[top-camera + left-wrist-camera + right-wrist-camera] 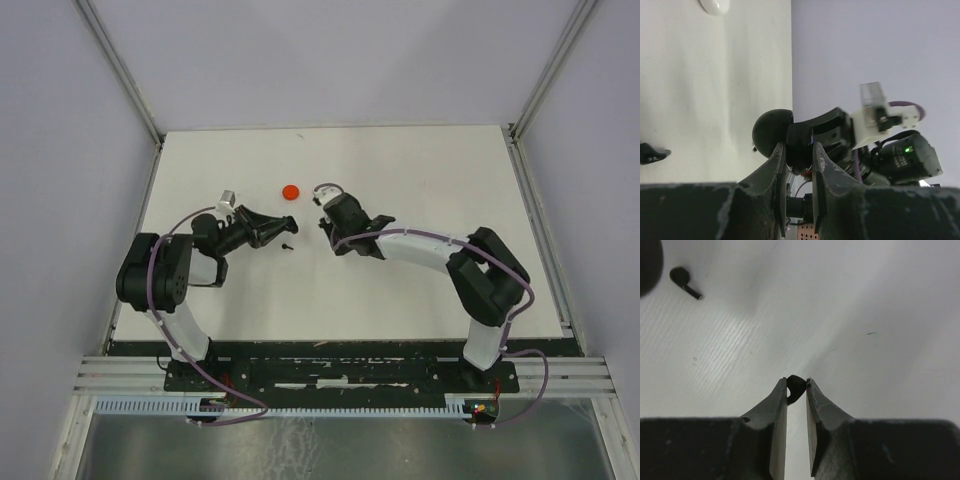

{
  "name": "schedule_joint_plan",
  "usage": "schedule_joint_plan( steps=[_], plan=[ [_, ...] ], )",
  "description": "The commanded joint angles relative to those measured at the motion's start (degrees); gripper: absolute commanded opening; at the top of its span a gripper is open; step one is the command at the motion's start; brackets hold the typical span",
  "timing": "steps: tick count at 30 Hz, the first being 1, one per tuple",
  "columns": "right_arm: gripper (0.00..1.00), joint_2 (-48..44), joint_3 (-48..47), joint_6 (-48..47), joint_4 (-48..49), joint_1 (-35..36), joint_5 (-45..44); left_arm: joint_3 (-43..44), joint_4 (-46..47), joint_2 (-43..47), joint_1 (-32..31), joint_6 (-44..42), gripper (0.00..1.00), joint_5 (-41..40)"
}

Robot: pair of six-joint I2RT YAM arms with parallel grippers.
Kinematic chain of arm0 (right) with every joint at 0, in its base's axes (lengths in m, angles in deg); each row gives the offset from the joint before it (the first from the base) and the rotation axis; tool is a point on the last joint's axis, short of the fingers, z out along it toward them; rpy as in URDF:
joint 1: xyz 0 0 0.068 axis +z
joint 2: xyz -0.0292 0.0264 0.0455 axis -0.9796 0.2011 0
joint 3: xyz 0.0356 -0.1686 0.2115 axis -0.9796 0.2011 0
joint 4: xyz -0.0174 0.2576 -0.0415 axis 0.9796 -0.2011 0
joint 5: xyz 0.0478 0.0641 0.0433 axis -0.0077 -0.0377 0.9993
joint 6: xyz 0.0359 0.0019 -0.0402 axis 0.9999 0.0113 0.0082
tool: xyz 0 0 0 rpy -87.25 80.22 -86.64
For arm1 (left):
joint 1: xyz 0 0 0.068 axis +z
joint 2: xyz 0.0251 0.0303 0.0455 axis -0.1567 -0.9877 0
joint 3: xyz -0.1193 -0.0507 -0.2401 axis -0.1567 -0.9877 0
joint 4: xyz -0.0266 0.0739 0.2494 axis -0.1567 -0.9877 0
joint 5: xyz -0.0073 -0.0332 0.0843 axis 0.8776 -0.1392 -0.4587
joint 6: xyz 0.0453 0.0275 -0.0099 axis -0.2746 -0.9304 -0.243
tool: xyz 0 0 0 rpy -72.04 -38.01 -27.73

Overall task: Insert the wireless bluetooth earbuds into the charging case
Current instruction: Pick up the earbud from the center of the board.

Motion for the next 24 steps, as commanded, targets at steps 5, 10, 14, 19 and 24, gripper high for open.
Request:
schedule_joint_plan(
  steps=[5,10,14,19,24],
  plan=[
    [0.10,-16.74,11.97,-11.04,24.89,-2.63,-5.62,3.54,12.64,-5.42,-6.72,11.19,0.03,0.48],
    [0.01,-19.75,20.32,-16.74,41.06,-2.64,-4.73,4.31,20.15,-10.25,-9.62,17.72,0.03,-1.72],
    [0.01,-20.08,23.35,-19.65,47.12,-2.64,-2.48,5.45,24.25,-13.37,-11.43,22.28,0.03,-2.39],
    [0.01,-20.20,25.30,-21.44,52.35,-2.64,0.97,6.38,23.33,-13.61,-12.88,22.51,0.03,-2.86],
    [0.01,-20.33,26.49,-24.25,56.97,-2.64,6.53,6.68,20.87,-13.49,-13.55,21.08,0.03,-3.09]
  ],
)
